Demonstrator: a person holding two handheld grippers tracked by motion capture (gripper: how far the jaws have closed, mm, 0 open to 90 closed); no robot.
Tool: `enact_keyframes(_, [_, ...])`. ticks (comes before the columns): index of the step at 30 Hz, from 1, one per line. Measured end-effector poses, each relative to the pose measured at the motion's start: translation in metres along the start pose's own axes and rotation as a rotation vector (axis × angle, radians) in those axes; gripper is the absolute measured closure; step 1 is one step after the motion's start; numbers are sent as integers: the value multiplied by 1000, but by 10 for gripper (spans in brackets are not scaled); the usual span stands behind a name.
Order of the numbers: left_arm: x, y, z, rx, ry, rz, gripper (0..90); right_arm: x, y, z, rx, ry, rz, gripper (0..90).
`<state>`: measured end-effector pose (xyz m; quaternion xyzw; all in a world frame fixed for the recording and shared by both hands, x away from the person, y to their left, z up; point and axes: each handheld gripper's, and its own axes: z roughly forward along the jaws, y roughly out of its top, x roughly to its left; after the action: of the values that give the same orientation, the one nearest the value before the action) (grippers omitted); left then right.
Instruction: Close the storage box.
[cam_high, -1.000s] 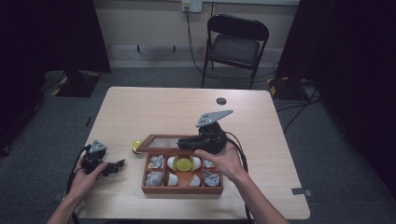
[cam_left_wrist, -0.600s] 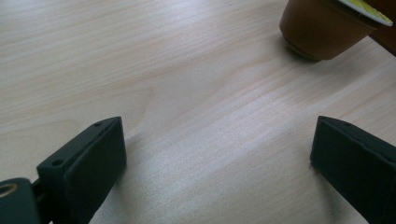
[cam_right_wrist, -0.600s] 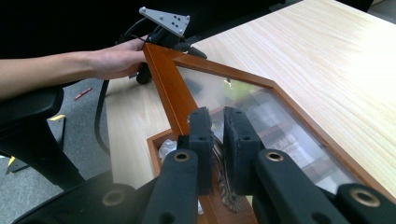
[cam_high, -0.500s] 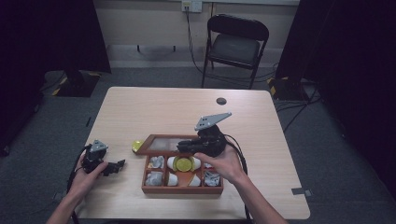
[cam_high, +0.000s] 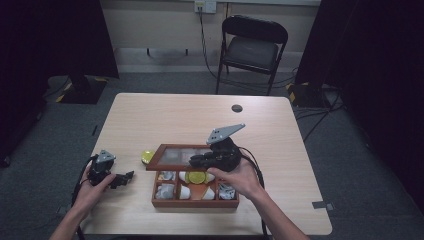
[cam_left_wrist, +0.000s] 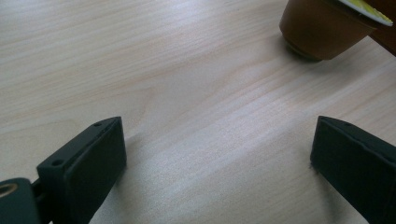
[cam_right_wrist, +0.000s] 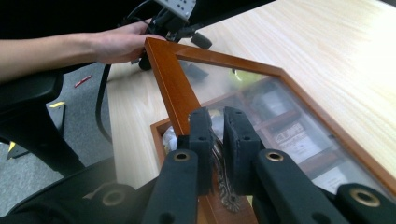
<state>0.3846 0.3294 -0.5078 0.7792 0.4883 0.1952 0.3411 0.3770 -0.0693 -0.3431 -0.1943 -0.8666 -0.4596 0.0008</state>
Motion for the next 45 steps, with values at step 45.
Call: enact_keyframes(45, [0, 1, 1, 16, -8, 12, 0, 20, -41, 29, 115, 23, -60, 818])
